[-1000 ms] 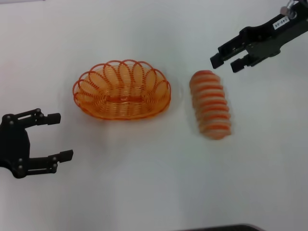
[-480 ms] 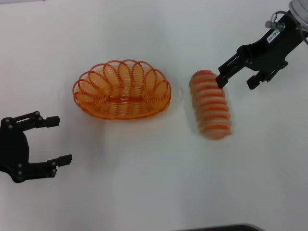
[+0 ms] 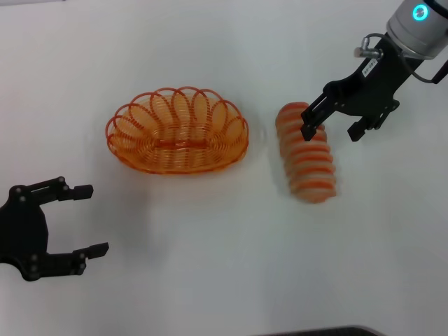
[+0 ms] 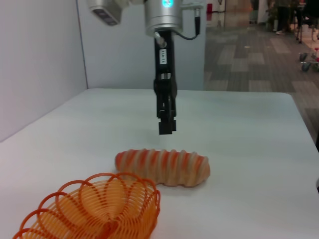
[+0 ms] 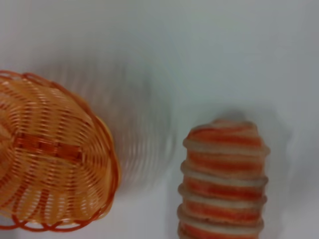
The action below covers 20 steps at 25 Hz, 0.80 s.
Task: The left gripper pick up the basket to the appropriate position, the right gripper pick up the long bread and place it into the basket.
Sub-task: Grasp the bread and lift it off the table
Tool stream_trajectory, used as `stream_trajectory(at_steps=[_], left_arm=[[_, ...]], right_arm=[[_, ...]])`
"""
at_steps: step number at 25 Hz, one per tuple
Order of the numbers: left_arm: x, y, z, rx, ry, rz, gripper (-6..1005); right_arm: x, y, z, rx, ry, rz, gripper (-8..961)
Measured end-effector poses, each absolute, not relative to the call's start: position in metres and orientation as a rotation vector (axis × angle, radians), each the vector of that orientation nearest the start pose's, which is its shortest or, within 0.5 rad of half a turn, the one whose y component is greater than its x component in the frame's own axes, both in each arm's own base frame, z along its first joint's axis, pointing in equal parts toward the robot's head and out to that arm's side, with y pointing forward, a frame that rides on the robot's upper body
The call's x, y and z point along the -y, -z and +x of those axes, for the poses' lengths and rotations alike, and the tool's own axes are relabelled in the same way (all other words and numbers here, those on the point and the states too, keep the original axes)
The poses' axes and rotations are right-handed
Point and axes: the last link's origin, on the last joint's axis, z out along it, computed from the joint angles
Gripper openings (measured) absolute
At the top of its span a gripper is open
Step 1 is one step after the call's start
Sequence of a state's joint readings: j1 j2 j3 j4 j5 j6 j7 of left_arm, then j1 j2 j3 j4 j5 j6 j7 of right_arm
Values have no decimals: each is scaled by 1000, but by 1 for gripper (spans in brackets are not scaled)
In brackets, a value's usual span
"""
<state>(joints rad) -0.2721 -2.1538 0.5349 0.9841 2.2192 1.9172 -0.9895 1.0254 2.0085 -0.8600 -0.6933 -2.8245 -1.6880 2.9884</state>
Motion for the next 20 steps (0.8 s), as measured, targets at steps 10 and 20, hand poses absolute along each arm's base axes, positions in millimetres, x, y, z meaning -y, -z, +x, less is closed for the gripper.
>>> stream_trajectory(at_steps=[10,20], left_arm=[[-226,-27,-307,146,537,-2851,830],[-225,-24,-307,156,546,-2853,829]], right_arm=[[-397,7,182,-1893,593,-2109,926],[-392,20,180,-1889,617,-2127,923]])
